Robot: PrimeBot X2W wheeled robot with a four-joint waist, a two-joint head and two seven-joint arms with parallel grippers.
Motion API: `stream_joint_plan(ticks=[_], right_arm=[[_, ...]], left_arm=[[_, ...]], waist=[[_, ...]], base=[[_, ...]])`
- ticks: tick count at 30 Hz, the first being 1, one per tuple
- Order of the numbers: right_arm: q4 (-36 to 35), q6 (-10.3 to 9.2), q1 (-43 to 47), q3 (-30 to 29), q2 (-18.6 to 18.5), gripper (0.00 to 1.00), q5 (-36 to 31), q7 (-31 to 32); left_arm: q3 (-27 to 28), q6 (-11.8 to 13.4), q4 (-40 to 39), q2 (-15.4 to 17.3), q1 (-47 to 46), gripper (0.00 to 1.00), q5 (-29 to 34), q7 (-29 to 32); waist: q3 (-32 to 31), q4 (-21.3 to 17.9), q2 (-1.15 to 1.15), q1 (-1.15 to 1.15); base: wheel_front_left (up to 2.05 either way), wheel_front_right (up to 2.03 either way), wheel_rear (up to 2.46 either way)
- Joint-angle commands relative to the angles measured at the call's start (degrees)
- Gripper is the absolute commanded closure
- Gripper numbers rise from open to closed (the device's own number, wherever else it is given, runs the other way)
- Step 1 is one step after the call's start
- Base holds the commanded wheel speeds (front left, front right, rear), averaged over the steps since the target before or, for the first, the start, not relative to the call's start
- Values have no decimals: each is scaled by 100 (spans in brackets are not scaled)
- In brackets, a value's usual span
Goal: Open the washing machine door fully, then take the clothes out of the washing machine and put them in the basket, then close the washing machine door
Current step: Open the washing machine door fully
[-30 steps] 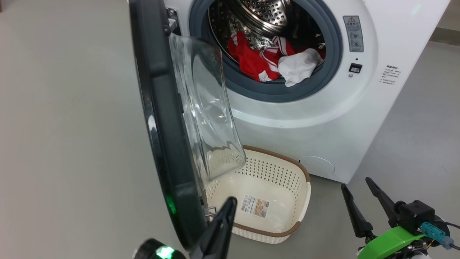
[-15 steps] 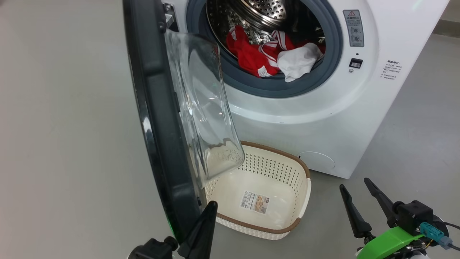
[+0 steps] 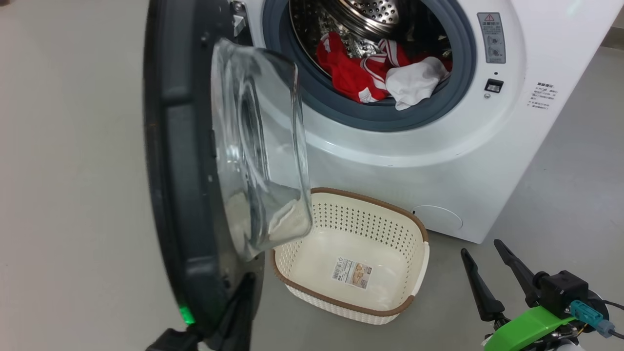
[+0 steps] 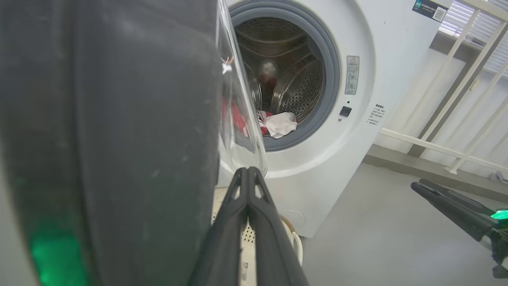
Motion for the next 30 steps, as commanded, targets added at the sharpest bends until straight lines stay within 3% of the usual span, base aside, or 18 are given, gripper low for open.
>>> stream_joint_plan(ticks=[1, 12, 30], right_arm=[[-161, 35, -190, 110, -72, 0, -75, -69], [-167, 35, -183, 158, -69, 0, -54, -69], [-185, 35, -318, 301, -156, 0, -1, -69]], left_arm=[[456, 106, -136, 48, 28, 100, 89, -28], [1413, -5, -77, 80, 142, 100, 265, -28], [3024, -162, 780, 423, -765, 100, 346, -28]], waist=[[-1, 37, 0, 0], [11, 144, 0, 0], [299, -38, 0, 0]], base=[[0, 0, 0], [0, 0, 0], [0, 0, 0]])
